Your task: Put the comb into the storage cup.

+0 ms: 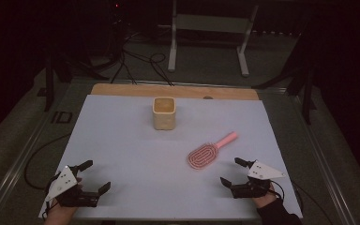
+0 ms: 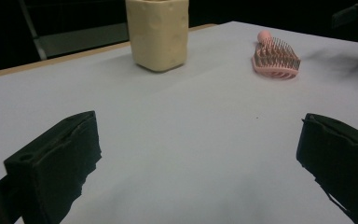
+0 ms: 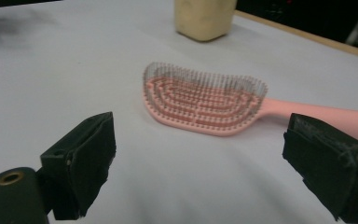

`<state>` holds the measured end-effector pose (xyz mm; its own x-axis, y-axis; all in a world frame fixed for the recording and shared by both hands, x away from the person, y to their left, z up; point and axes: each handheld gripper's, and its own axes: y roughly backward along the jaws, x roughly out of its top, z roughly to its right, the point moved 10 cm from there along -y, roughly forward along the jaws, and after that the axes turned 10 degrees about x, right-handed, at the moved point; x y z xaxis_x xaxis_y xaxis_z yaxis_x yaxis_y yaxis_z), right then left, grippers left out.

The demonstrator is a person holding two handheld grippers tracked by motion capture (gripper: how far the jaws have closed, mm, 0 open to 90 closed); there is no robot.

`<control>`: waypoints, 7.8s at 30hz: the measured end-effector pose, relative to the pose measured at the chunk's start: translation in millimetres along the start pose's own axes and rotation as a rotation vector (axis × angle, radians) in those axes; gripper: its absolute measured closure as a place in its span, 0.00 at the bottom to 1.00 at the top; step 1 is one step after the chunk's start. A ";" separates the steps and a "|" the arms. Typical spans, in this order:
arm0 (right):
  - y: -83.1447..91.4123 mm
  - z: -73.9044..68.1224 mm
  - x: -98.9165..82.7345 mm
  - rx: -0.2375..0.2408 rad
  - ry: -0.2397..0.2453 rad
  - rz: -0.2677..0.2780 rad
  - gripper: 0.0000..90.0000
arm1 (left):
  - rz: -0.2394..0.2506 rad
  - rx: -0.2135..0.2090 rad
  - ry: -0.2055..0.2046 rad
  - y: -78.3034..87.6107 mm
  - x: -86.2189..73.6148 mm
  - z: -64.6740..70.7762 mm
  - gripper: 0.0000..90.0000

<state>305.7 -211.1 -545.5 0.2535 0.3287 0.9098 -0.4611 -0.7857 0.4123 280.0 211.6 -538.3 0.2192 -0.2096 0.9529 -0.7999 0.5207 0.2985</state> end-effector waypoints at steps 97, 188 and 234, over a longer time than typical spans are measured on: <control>-42.6 104.1 107.7 -0.049 -0.003 -0.056 0.25 | -0.002 0.001 -0.004 4.1 -1.4 2.1 0.00; 14.4 78.9 -40.2 -0.143 -0.061 -0.578 1.00 | -0.004 0.009 -0.014 8.9 -2.1 4.0 0.00; 24.0 2.4 -23.7 -0.085 -0.020 -0.566 0.96 | -0.009 0.008 -0.015 8.1 -2.9 4.2 0.00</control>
<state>290.7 -239.1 -557.2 0.4963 0.6758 0.5450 -0.3150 -0.4448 0.8384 270.5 213.0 -538.9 0.2180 -0.2270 0.9492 -0.8025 0.5118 0.3067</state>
